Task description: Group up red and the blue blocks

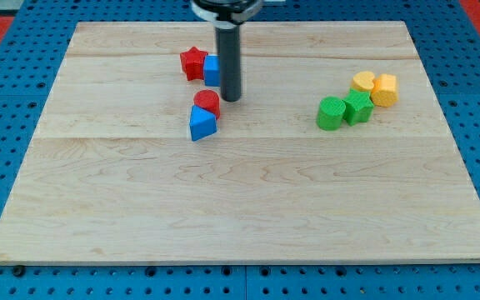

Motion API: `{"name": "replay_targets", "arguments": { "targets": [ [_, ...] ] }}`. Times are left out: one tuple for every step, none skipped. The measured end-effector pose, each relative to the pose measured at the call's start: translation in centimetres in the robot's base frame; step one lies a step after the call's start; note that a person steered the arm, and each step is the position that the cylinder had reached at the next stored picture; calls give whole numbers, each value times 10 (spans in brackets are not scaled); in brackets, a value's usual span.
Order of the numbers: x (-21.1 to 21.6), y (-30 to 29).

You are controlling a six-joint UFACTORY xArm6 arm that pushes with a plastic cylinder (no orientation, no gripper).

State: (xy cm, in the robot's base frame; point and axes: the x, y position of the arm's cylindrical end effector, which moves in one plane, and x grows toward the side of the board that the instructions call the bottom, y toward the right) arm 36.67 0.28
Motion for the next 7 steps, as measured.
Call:
{"name": "replay_targets", "arguments": {
  "targets": [
    [56, 12],
    [101, -52],
    [91, -66],
    [75, -68],
    [63, -71],
    [82, -44],
    [79, -14]
  ]
}}
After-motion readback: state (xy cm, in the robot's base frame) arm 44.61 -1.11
